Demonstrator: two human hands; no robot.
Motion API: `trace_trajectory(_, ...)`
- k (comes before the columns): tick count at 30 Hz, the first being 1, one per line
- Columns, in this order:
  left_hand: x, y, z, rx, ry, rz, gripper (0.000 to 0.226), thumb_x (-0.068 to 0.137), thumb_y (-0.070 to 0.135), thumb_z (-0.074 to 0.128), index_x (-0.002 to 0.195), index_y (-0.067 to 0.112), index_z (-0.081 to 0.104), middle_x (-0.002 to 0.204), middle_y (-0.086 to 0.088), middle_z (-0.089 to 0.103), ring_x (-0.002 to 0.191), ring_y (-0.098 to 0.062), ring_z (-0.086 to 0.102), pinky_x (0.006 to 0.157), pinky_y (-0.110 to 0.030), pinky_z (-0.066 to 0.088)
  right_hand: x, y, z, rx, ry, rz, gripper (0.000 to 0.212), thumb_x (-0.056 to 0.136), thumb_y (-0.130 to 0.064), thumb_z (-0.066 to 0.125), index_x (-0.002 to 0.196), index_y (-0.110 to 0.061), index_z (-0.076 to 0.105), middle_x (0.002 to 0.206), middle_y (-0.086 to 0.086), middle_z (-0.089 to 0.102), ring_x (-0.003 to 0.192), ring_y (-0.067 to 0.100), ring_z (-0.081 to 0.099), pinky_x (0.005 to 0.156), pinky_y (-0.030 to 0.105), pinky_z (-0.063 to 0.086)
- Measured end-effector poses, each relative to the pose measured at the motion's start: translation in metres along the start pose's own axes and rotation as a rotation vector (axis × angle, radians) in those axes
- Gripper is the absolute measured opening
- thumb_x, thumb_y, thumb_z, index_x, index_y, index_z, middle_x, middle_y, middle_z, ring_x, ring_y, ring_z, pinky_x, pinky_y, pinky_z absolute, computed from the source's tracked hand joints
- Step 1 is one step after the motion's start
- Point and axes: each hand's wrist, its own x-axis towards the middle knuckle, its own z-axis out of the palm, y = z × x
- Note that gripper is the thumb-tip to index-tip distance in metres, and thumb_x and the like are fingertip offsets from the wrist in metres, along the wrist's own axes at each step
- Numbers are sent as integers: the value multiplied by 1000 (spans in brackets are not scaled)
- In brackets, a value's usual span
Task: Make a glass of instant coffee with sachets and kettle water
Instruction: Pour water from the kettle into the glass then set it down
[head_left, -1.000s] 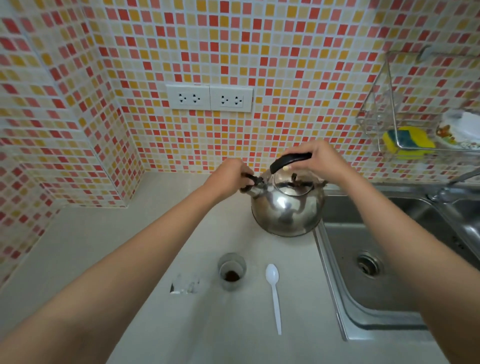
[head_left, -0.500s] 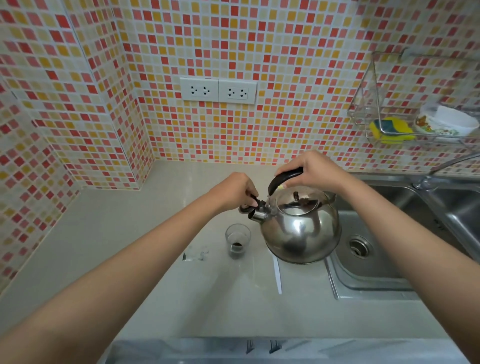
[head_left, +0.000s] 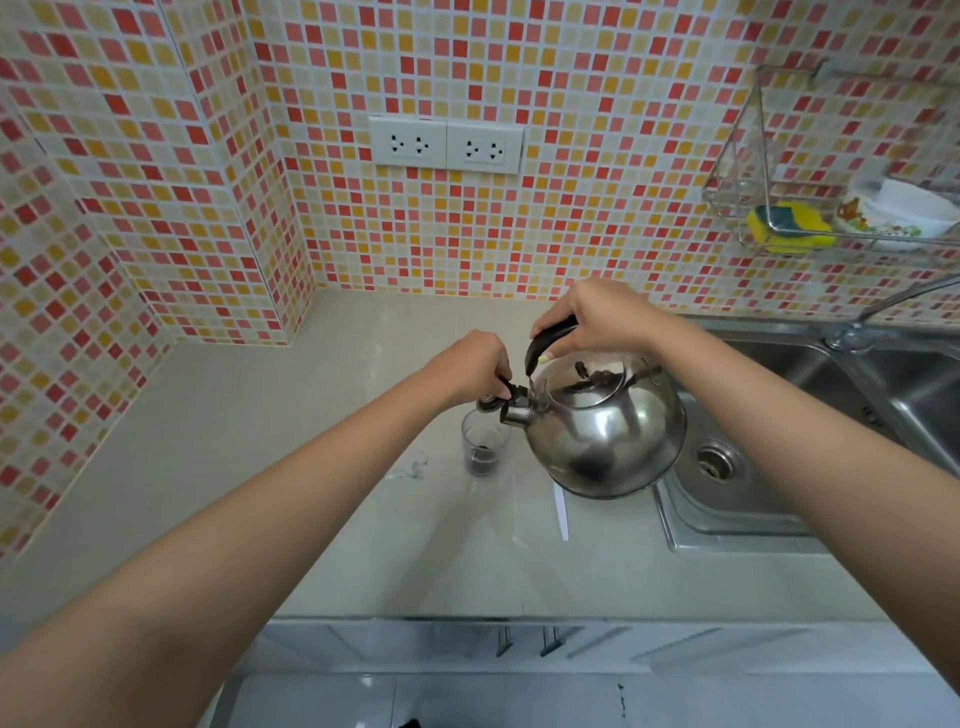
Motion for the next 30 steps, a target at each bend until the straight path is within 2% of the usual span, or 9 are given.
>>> trace_trajectory(3, 2, -1, 2, 22, -11, -15, 34, 82, 14, 74, 114, 4, 71, 113, -12, 72, 100, -27, 67, 89, -35, 54, 5, -2, 3, -26, -18, -17, 30, 74, -34, 76, 103, -32, 72, 97, -12, 75, 83, 10, 65, 70, 30, 52)
trace_trajectory(9, 5, -4, 5, 58, -32, -21, 32, 82, 14, 74, 113, 5, 71, 113, -14, 72, 103, -29, 66, 92, -40, 53, 13, -5, 7, -44, -66, -17, 30, 74, -35, 76, 103, -33, 72, 96, -13, 74, 84, 12, 63, 73, 35, 53)
trace_trajectory(25, 7, -3, 6, 59, -40, -47, 33, 81, 16, 75, 113, 6, 71, 113, -13, 71, 102, -29, 66, 90, -40, 54, 24, -3, 8, -70, -88, -48, 29, 72, -35, 77, 101, -33, 72, 92, -14, 74, 77, 9, 60, 61, 27, 44)
trace_trajectory(30, 8, -1, 7, 52, -46, -50, 33, 81, 15, 75, 113, 6, 71, 113, -13, 71, 101, -29, 66, 89, -40, 55, 22, -1, 7, -76, -92, -44, 29, 72, -36, 77, 101, -33, 73, 92, -13, 74, 79, 11, 63, 65, 30, 49)
